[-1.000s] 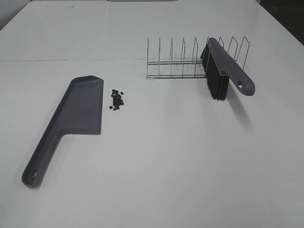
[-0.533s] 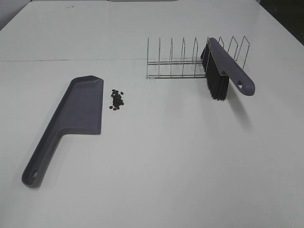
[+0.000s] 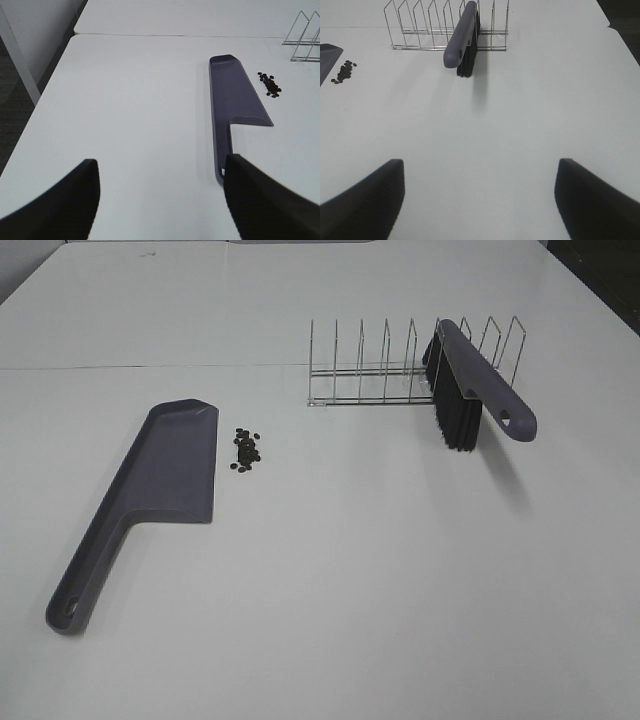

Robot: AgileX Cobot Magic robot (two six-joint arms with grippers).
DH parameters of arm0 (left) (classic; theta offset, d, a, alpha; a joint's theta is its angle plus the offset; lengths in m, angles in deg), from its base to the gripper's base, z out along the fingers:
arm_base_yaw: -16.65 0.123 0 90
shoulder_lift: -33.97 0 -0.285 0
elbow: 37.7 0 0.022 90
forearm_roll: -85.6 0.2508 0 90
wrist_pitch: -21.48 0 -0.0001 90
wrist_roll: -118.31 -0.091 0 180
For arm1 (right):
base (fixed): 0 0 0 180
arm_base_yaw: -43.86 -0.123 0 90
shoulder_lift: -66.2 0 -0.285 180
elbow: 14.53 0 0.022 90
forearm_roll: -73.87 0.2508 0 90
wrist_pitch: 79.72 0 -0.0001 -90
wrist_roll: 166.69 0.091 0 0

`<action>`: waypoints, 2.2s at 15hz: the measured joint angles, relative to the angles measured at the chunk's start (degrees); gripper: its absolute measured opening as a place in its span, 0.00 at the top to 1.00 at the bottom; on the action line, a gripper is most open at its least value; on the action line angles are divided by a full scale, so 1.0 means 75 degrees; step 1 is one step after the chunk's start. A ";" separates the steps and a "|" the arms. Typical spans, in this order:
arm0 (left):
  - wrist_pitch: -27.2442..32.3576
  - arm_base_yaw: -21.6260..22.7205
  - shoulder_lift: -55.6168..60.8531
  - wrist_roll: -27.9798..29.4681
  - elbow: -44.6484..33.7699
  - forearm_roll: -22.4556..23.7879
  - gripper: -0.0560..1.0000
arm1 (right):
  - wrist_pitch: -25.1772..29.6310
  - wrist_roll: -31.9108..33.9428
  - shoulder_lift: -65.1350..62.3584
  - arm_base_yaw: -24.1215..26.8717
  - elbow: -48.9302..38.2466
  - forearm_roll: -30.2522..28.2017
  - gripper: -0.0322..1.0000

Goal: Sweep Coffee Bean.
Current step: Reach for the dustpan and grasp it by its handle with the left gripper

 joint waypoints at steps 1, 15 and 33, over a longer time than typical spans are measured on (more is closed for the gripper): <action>0.0000 0.0000 0.0000 0.0000 0.0000 0.0000 0.32 | 0.0000 0.0000 0.0000 0.0000 0.0000 0.0000 0.27; 0.0000 0.0000 0.0000 0.0000 0.0000 0.0000 0.32 | 0.0000 0.0000 0.0000 0.0000 0.0000 0.0000 0.27; 0.0000 0.0000 0.0000 0.0000 0.0000 0.0000 0.32 | 0.0000 0.0000 0.0000 0.0000 0.0000 0.0000 0.27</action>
